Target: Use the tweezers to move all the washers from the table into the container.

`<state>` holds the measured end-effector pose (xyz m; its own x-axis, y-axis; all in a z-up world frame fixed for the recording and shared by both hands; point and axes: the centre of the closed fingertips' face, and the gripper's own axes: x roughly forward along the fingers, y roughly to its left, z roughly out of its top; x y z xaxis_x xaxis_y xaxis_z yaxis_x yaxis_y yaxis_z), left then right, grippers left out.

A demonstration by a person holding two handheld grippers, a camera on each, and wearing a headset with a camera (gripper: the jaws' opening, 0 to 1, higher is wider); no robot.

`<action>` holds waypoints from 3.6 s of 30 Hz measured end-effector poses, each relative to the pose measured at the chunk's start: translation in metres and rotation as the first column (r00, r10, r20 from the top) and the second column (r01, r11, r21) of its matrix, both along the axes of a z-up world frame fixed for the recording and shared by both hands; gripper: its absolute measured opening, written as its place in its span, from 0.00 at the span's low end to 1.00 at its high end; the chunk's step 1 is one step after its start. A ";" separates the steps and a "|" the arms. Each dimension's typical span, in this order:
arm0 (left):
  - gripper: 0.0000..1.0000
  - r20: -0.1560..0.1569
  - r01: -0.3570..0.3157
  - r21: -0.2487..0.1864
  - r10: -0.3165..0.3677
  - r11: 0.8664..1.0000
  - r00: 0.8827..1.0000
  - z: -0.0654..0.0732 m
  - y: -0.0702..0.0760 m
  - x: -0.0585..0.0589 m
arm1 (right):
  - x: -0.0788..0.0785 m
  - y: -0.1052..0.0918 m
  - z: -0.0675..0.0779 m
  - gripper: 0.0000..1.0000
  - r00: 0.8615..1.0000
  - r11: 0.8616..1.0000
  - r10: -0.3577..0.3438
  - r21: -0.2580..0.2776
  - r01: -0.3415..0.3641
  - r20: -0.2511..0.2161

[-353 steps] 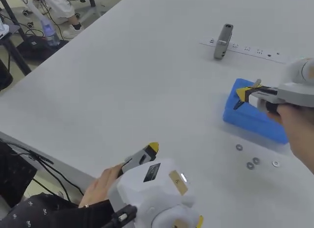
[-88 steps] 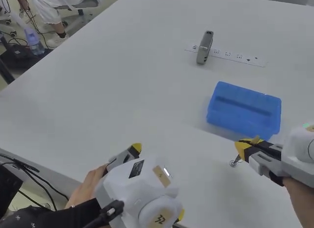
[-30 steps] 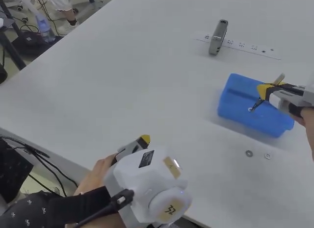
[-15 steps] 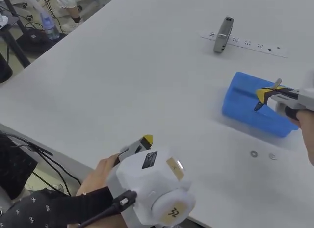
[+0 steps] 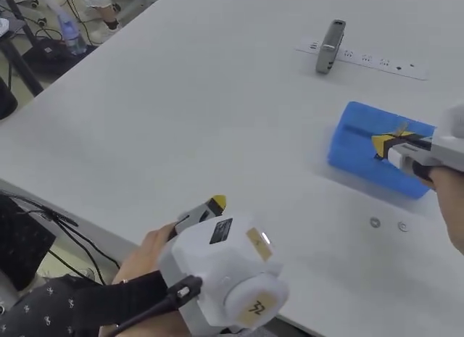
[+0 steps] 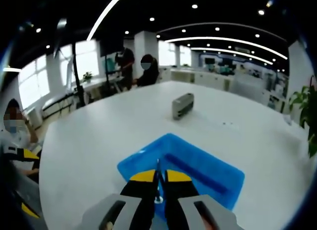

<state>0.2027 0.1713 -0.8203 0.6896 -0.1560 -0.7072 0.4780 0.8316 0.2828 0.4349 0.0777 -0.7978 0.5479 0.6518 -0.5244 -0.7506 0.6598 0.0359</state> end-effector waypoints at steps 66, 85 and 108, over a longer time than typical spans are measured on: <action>0.86 0.000 0.012 -0.004 -0.012 1.000 1.000 0.000 -0.003 0.000 | -0.070 -0.034 0.014 0.03 0.998 0.999 0.021 0.026 -0.020 -0.052; 0.86 0.000 0.012 0.001 -0.012 1.000 1.000 0.000 -0.002 0.000 | -0.086 -0.037 -0.009 0.03 0.995 0.999 0.031 -0.019 -0.033 -0.095; 0.85 -0.008 0.015 0.010 -0.015 1.000 1.000 -0.001 -0.002 -0.002 | -0.086 -0.040 -0.010 0.02 0.996 1.000 -0.008 0.009 0.009 -0.087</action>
<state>0.2010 0.1695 -0.8209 0.6814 -0.1592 -0.7144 0.4931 0.8212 0.2873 0.3488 0.0380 -0.8076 0.5060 0.6525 -0.5640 -0.7387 0.6654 0.1071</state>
